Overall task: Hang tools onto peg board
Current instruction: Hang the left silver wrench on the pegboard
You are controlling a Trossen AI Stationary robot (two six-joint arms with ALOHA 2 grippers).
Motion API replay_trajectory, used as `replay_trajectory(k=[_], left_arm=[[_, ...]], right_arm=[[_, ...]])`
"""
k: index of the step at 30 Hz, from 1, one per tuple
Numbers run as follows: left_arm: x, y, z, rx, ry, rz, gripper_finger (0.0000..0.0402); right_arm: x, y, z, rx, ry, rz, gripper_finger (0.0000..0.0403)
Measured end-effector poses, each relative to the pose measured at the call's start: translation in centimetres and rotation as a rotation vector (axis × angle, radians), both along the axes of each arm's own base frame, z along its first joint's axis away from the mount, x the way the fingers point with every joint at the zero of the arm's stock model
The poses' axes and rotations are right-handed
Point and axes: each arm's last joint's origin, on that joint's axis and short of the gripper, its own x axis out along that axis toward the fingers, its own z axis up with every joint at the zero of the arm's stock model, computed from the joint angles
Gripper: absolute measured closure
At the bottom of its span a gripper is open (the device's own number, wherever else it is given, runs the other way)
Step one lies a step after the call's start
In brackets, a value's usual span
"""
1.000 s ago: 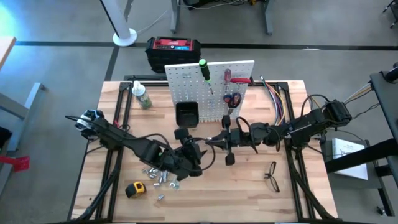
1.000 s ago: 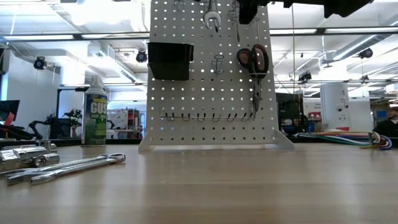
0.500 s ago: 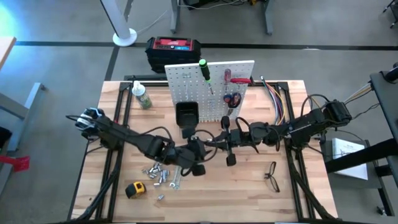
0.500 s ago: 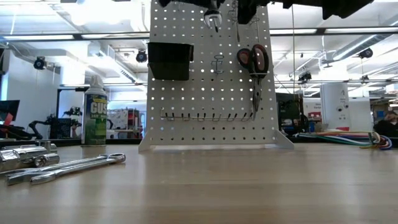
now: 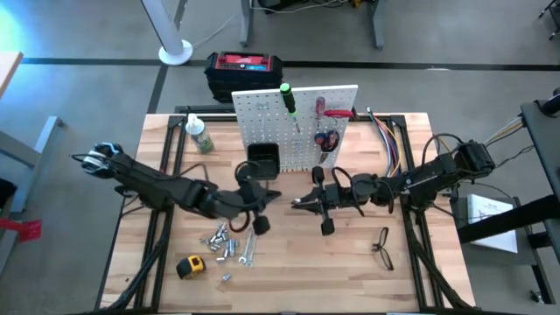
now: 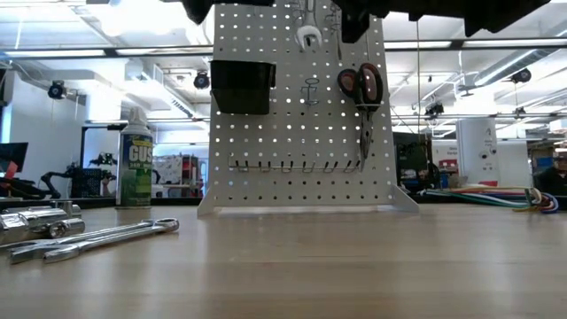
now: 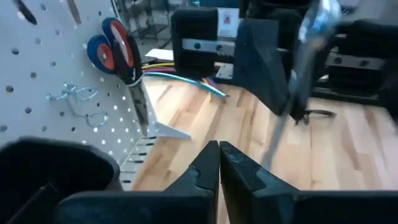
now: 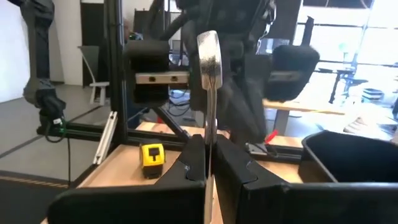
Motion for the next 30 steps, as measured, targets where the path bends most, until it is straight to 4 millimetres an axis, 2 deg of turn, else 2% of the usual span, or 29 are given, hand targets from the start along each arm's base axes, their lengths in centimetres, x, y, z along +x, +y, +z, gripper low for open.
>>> replay_trajectory(k=[4, 9, 12, 16, 21, 30], left_arm=[[-1.9, 0.6, -1.2, -0.028, -0.11, -0.052, 0.0401], [-4.0, 1.0, -3.0, -0.053, -0.313, -0.209, 0.0401], [-4.3, 1.5, -4.0, -0.031, -0.353, -0.211, 0.04], [-3.5, 1.6, -5.4, 0.019, -0.286, -0.24, 0.04], [-1.9, 1.2, -4.7, 0.018, -0.26, -0.275, 0.0387], [1.2, 1.7, -5.0, 0.021, -0.092, -0.229, 0.0294]], right_arm=[[-0.1, 0.0, 0.6, -0.006, -0.054, -0.002, 0.0403], [-0.1, 0.0, 1.1, -0.01, -0.105, -0.003, 0.0403], [0.0, 0.0, 1.3, -0.049, -0.122, -0.014, 0.0403], [0.4, -0.3, 0.8, -0.061, -0.093, -0.079, 0.0403], [1.1, -0.7, 0.7, -0.041, -0.088, -0.097, 0.0403], [2.7, -0.3, 0.1, -0.031, -0.063, -0.082, 0.0403]])
